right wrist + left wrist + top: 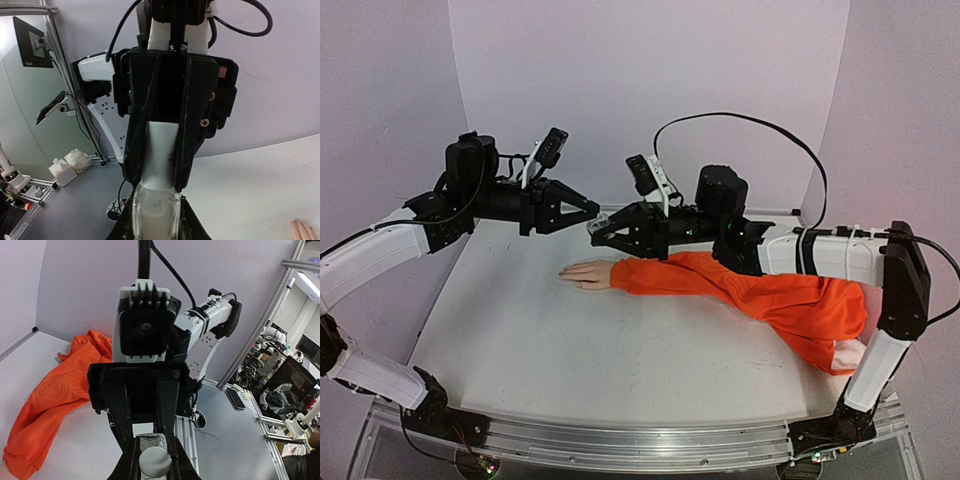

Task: Paint the nails

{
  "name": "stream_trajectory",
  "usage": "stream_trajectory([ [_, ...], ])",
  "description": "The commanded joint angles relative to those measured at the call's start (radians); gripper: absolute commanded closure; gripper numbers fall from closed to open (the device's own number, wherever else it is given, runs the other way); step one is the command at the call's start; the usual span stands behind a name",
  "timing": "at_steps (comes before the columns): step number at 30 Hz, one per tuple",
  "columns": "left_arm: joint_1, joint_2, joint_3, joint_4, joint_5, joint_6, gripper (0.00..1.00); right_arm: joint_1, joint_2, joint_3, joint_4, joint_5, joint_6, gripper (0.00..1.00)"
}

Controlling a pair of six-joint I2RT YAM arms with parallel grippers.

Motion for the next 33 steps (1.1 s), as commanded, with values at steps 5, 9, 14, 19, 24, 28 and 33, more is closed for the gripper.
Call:
stream_trajectory([
  [5, -0.023, -0.055, 0.015, 0.018, 0.029, -0.09, 0.57, 0.034, -0.079, -0.042, 0.145, -0.097, -0.08, 1.0],
  [9, -0.014, -0.113, -0.021, 0.008, -0.128, -0.169, 0.2, 0.035, -0.102, -0.054, -0.065, 0.232, -0.244, 1.0],
  [14, -0.012, -0.12, -0.027, -0.081, -0.338, -0.277, 0.13, 0.074, -0.113, -0.098, -0.078, 0.681, -0.294, 1.0],
  [19, -0.012, -0.094, -0.033, -0.123, -0.418, -0.35, 0.21, 0.157, -0.094, -0.075, -0.066, 0.989, -0.374, 1.0],
  [24, -0.012, -0.061, -0.019, -0.123, -0.421, -0.36, 0.38, 0.187, -0.054, -0.038, -0.068, 1.035, -0.407, 1.0],
  [28, -0.012, -0.047, -0.01, -0.123, -0.43, -0.363, 0.45, 0.201, -0.041, -0.019, -0.072, 1.057, -0.42, 1.0],
  [33, -0.011, -0.031, 0.002, -0.123, -0.425, -0.363, 0.61, 0.208, -0.034, -0.01, -0.073, 1.081, -0.433, 1.0],
])
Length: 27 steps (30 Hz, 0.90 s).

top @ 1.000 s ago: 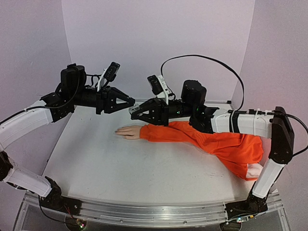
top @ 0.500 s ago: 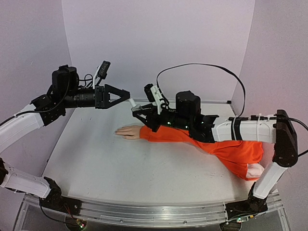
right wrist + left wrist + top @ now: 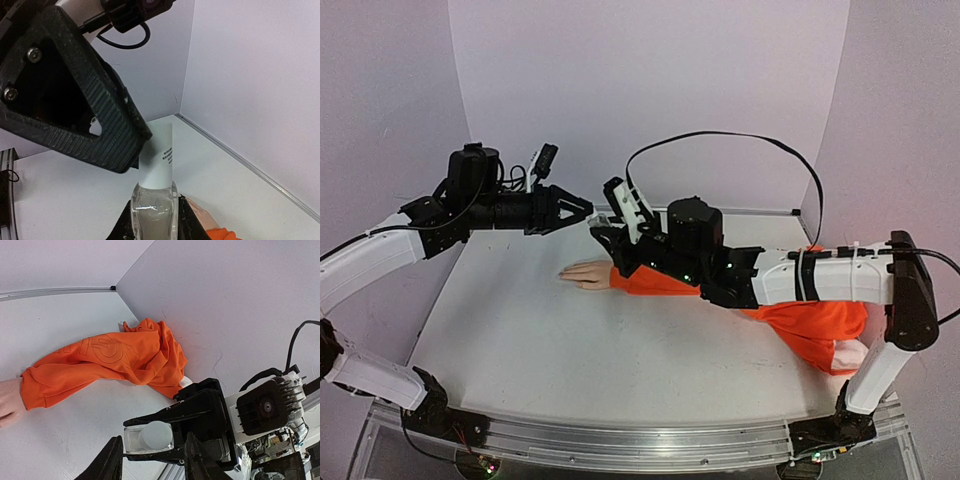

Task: Paint the nails

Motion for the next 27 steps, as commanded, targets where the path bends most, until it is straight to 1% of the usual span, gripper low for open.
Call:
stream_trajectory([
  [1, 0.003, 0.012, 0.036, 0.03, -0.001, 0.002, 0.62, 0.009, 0.007, 0.061, 0.064, 0.059, -0.031, 1.0],
  [5, 0.003, 0.028, 0.043, 0.03, 0.005, 0.002, 0.65, 0.012, 0.015, 0.07, 0.064, 0.053, -0.037, 1.0],
  [11, 0.003, 0.028, 0.053, 0.031, -0.019, 0.009, 0.63, 0.014, 0.022, 0.074, 0.064, 0.053, -0.049, 1.0],
  [13, 0.003, 0.024, 0.055, 0.03, -0.037, 0.008, 0.59, 0.016, 0.025, 0.075, 0.062, 0.051, -0.052, 1.0],
  [15, 0.003, 0.018, 0.055, 0.031, -0.056, 0.004, 0.48, 0.02, 0.029, 0.075, 0.062, 0.052, -0.054, 1.0],
  [17, 0.004, 0.01, 0.054, 0.031, -0.074, 0.002, 0.47, 0.02, 0.032, 0.076, 0.062, 0.055, -0.054, 1.0],
  [18, 0.003, 0.005, 0.052, 0.031, -0.083, 0.003, 0.49, 0.021, 0.033, 0.077, 0.063, 0.056, -0.055, 1.0],
  [22, 0.003, 0.009, 0.055, 0.032, -0.084, 0.0, 0.64, 0.025, 0.036, 0.081, 0.062, 0.055, -0.056, 1.0],
  [25, 0.001, 0.016, 0.058, 0.035, -0.072, -0.004, 0.71, 0.027, 0.045, 0.088, 0.056, 0.055, -0.059, 1.0],
  [27, 0.0, 0.02, 0.061, 0.036, -0.06, -0.004, 0.81, 0.027, 0.045, 0.089, 0.056, 0.059, -0.056, 1.0],
])
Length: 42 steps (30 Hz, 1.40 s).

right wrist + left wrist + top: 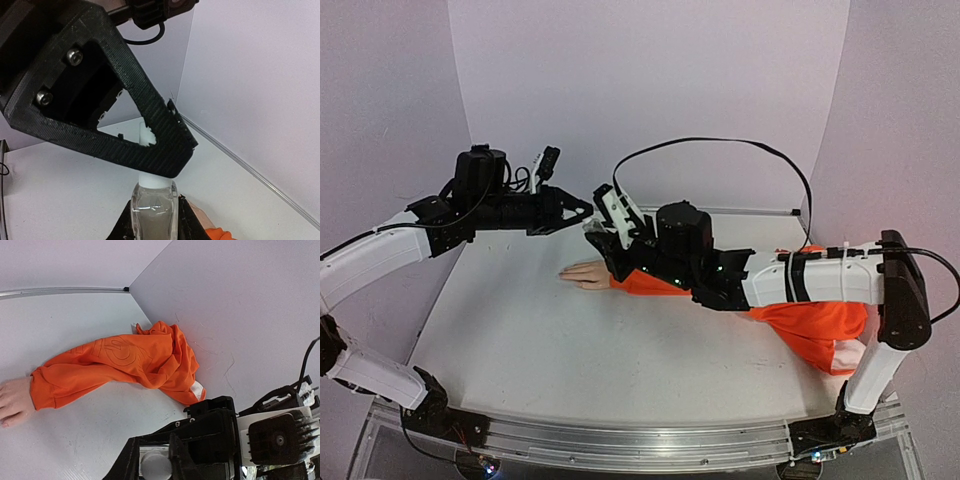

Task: Paint the nails

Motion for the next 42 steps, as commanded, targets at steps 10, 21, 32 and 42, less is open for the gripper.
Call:
stream_trajectory([
  [10, -0.023, 0.028, 0.067, 0.081, 0.312, 0.198, 1.0, -0.055, -0.07, 0.027, 0.081, -0.428, 0.072, 1.0],
  [21, -0.024, 0.049, 0.106, 0.09, 0.517, 0.341, 1.0, -0.156, -0.12, -0.009, 0.149, -1.132, 0.238, 1.0],
  [32, -0.005, -0.077, 0.031, -0.106, -0.002, 0.312, 1.0, -0.188, -0.131, -0.067, -0.011, -0.508, 0.189, 0.24],
  [42, 0.111, -0.073, -0.159, -0.241, -0.664, 0.204, 1.0, -0.228, -0.235, -0.224, -0.149, -0.096, 0.16, 0.02],
])
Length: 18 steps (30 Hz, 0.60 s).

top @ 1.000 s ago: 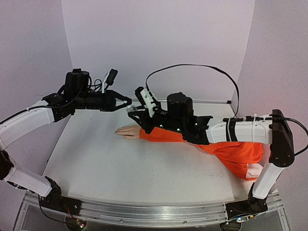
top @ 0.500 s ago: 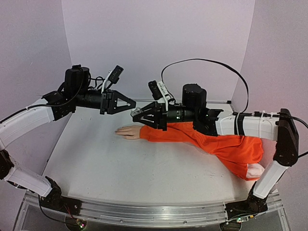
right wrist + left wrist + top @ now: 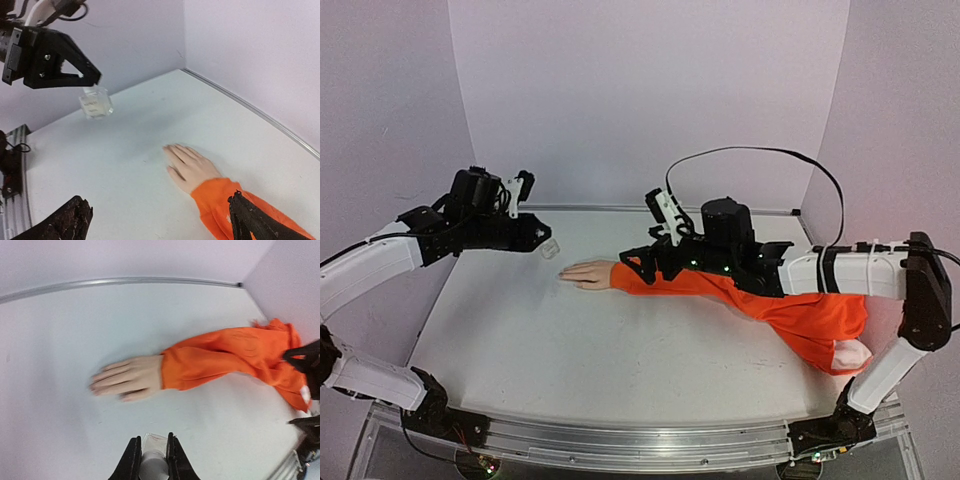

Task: Paint the nails

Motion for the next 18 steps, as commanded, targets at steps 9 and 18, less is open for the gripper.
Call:
stream_trajectory([
  [9, 0.122, 0.066, -0.287, 0.185, -0.545, -0.183, 1.0, -0.078, -0.25, -0.192, -0.026, 0.276, 0.016, 0.02],
  [18, 0.125, 0.184, -0.312, 0.182, -0.717, -0.42, 1.0, -0.108, -0.337, -0.244, -0.035, 0.3, 0.018, 0.02],
])
